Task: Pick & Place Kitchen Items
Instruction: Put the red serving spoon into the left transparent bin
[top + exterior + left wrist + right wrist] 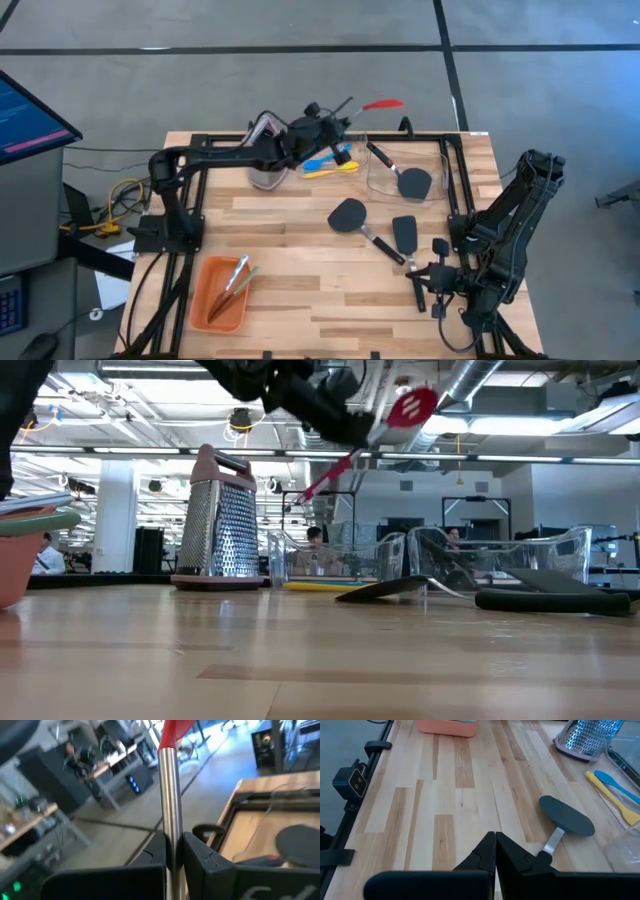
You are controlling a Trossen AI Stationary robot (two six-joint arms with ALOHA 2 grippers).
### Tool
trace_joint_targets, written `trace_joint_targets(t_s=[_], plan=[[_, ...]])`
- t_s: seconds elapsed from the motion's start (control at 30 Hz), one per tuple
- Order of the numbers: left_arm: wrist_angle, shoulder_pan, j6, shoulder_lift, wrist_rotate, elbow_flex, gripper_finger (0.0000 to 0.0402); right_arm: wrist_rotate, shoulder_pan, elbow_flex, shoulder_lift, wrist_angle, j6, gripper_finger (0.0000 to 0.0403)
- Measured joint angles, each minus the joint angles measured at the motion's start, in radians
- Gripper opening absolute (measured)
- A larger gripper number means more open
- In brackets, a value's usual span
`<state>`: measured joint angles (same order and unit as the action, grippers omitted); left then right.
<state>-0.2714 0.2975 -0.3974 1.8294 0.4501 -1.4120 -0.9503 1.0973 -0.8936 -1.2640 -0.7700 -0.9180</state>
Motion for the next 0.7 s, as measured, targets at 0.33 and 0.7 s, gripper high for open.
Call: trace_joint_targets(t_s=[0.33,0.7], plan=[[0.008,0.124,0.093,0.089,-0.076,0.000,0.0006,0.003,0.000,0.000,0.000,-0.001,0.000,0.0000],[0.050,0.156,0.202,0.184,-0.109,0.000,0.0006,0.005,0.000,0.000,0.000,-0.004,0.000,0.0000]])
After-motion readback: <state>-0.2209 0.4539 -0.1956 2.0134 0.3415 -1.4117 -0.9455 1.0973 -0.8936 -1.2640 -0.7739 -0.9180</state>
